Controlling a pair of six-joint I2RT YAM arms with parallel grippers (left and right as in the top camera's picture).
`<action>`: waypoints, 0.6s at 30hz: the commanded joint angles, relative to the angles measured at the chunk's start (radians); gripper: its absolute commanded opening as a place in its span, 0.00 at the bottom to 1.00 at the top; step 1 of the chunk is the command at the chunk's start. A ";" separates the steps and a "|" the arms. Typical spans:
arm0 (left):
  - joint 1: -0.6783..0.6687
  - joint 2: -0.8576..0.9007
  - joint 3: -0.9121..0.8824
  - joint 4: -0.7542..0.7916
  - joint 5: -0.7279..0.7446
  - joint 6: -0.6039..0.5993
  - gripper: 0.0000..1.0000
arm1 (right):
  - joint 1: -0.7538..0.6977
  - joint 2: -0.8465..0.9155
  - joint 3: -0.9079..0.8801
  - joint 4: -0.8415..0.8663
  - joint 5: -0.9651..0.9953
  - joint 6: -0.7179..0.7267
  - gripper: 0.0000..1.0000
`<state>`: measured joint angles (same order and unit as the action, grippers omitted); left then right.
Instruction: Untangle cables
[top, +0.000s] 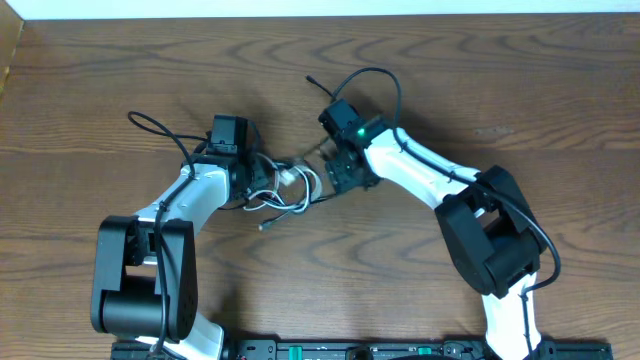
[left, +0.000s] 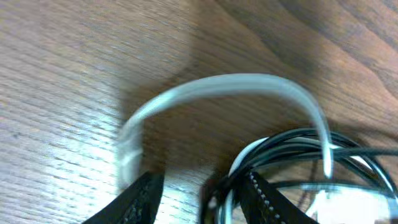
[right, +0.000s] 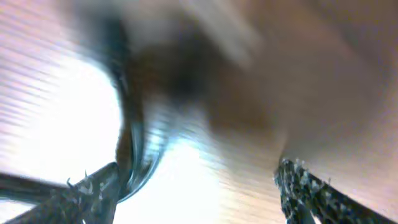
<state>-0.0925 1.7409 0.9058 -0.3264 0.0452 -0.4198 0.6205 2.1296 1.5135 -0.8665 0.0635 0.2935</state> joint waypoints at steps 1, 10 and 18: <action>0.026 0.043 -0.034 -0.027 -0.060 -0.020 0.46 | -0.055 0.038 -0.010 -0.079 0.095 -0.002 0.78; 0.026 0.043 -0.034 -0.024 -0.051 -0.024 0.46 | -0.128 0.038 -0.010 -0.165 0.095 0.006 0.85; 0.026 0.043 -0.034 -0.019 -0.019 -0.024 0.50 | -0.146 0.038 -0.010 -0.156 0.084 0.006 0.86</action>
<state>-0.0803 1.7409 0.9058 -0.3275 0.0277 -0.4229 0.4831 2.1304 1.5208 -1.0267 0.0795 0.2955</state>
